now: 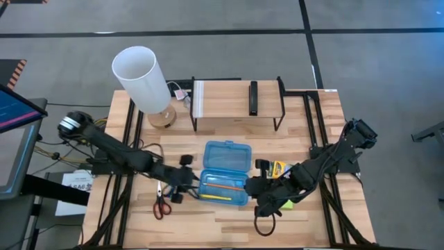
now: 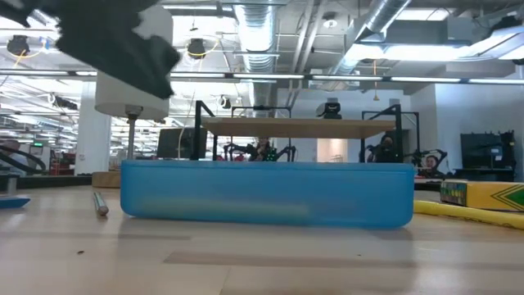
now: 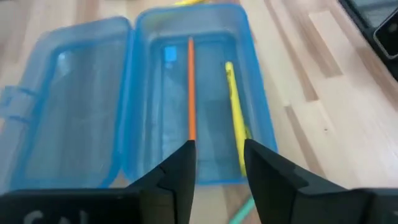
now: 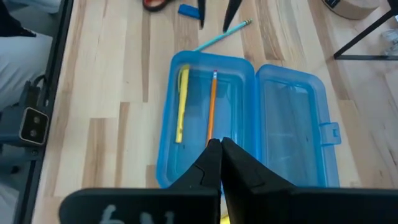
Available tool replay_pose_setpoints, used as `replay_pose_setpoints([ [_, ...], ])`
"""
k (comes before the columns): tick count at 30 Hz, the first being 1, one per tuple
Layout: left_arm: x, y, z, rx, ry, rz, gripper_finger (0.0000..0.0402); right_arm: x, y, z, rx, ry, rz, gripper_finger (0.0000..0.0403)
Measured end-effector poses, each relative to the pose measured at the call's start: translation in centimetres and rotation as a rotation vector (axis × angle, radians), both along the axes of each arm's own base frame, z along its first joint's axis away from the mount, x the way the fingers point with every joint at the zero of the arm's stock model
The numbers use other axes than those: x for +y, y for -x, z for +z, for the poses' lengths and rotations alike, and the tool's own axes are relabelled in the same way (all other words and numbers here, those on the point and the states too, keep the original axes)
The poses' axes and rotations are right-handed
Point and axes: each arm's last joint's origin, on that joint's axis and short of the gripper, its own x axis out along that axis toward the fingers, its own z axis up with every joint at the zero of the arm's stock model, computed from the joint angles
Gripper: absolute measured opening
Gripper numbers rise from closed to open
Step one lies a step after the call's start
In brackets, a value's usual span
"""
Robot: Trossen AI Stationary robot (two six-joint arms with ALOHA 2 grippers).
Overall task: Pack school essentials
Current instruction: Put the blue pencil into the blue supply box
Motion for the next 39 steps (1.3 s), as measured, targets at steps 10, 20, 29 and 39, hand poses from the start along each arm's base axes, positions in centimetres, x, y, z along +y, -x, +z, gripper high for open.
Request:
replay_pose_setpoints([
  [10, 2.1, 5.9, -4.6, 0.051, 0.039, 0.054, 0.0129, -0.5, -0.5, 0.2, -0.032, 0.001, -0.021, 0.0029],
  [20, 1.8, 4.9, -7.6, 0.154, -0.058, 0.005, 0.0174, -1.2, -1.0, 0.2, -0.038, 0.000, -0.044, 0.0031],
  [29, 1.9, 3.8, -9.9, 0.215, -0.048, 0.063, 0.0167, -1.1, -1.0, 0.2, -0.038, -0.001, -0.041, 0.0031],
  [39, 2.0, 3.9, -10.0, 0.268, 0.031, 0.041, 0.0040, -1.1, -1.0, 0.2, -0.038, -0.003, -0.041, 0.0033],
])
